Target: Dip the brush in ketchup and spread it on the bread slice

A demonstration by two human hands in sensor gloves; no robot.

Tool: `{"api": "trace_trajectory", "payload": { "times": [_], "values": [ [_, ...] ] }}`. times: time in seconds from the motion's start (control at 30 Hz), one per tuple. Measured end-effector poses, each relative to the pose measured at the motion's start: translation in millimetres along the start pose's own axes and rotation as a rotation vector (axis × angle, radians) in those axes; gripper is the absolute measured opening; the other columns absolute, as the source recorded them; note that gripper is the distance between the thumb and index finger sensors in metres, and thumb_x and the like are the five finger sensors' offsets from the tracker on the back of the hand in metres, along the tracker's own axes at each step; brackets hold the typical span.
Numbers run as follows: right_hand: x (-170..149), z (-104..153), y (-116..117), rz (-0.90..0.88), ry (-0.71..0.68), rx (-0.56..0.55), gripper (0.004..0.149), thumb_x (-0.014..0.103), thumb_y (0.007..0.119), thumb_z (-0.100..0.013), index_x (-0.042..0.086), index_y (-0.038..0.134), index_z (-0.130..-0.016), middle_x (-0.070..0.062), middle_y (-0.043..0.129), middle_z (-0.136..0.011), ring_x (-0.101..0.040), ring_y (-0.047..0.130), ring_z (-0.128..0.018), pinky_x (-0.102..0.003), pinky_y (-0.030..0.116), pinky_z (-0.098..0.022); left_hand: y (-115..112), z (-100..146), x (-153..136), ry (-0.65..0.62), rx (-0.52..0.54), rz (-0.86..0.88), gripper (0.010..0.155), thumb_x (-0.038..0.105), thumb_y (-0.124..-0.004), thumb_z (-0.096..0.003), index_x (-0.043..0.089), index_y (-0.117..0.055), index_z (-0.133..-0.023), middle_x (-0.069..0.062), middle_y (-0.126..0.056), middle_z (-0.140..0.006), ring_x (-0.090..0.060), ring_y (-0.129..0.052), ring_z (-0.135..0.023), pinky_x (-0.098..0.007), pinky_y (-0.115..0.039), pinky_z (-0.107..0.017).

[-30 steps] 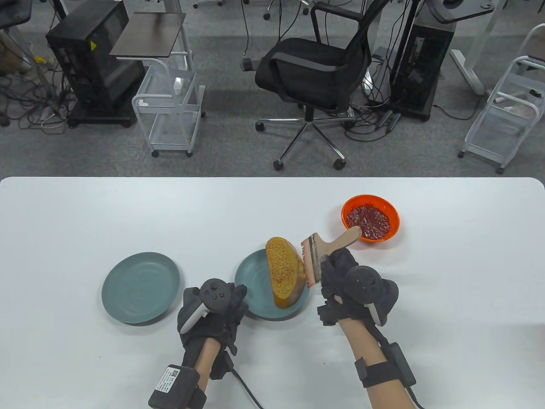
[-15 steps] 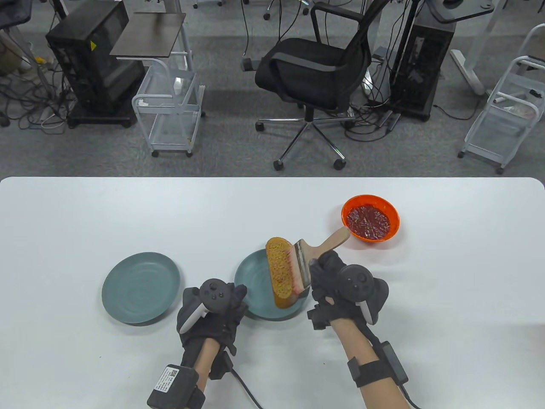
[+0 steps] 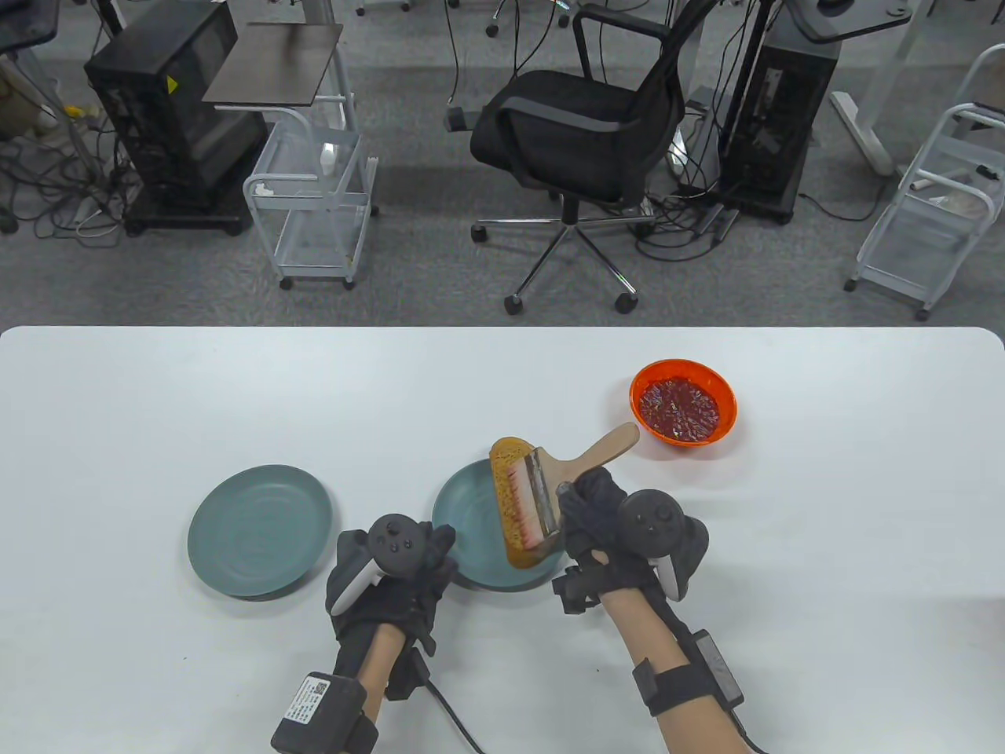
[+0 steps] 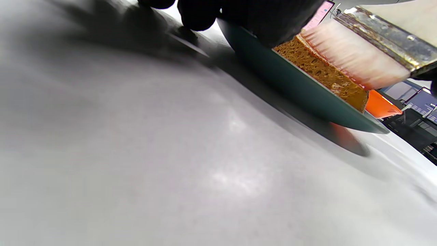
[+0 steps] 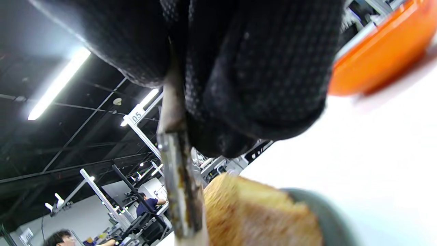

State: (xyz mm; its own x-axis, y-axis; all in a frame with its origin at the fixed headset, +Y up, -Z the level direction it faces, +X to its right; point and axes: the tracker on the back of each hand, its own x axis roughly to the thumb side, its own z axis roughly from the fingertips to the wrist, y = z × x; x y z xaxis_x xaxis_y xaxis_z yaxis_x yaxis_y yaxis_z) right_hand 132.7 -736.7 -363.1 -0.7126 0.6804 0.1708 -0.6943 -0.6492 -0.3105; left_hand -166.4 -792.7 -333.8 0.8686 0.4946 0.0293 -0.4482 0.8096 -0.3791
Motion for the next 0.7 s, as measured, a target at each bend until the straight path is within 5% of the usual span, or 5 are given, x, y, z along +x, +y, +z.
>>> {"api": "trace_trajectory", "payload": {
  "times": [0.2, 0.4, 0.53, 0.7],
  "values": [
    [-5, -2, -20, 0.027, 0.005, -0.116, 0.046, 0.032, 0.085, -0.051, 0.003, 0.075, -0.086, -0.021, 0.089, -0.069, -0.027, 0.112, -0.038, -0.029, 0.098, -0.021, 0, 0, 1, 0.004, 0.001, -0.007, 0.053, 0.04, -0.064, -0.065, 0.023, -0.054, -0.114, -0.015, -0.047, -0.119, -0.044, -0.036, -0.109, -0.06, -0.034, -0.071],
    [-2, 3, 2, -0.193, 0.081, 0.024, 0.046, 0.03, 0.085, -0.05, 0.002, 0.076, -0.085, -0.023, 0.09, -0.069, -0.028, 0.112, -0.038, -0.03, 0.098, -0.021, 0, 0, 1, 0.007, 0.0, -0.007, 0.053, 0.04, -0.064, -0.0651, 0.023, -0.054, -0.114, -0.015, -0.047, -0.119, -0.045, -0.035, -0.109, -0.06, -0.034, -0.071],
    [0, 4, 5, -0.101, 0.043, 0.022, 0.046, 0.031, 0.086, -0.05, 0.003, 0.076, -0.085, -0.022, 0.09, -0.069, -0.028, 0.112, -0.038, -0.03, 0.099, -0.021, 0, 0, 0, 0.004, -0.002, -0.005, 0.053, 0.04, -0.064, -0.065, 0.023, -0.054, -0.114, -0.015, -0.046, -0.119, -0.044, -0.035, -0.109, -0.06, -0.034, -0.071],
    [-3, -1, -17, 0.084, -0.055, -0.112, 0.046, 0.033, 0.085, -0.05, 0.004, 0.076, -0.085, -0.02, 0.09, -0.069, -0.025, 0.112, -0.038, -0.027, 0.099, -0.021, 0, 0, 0, 0.006, -0.003, -0.007, 0.053, 0.04, -0.064, -0.065, 0.023, -0.054, -0.114, -0.015, -0.046, -0.119, -0.044, -0.035, -0.109, -0.06, -0.034, -0.071]
  ]
}}
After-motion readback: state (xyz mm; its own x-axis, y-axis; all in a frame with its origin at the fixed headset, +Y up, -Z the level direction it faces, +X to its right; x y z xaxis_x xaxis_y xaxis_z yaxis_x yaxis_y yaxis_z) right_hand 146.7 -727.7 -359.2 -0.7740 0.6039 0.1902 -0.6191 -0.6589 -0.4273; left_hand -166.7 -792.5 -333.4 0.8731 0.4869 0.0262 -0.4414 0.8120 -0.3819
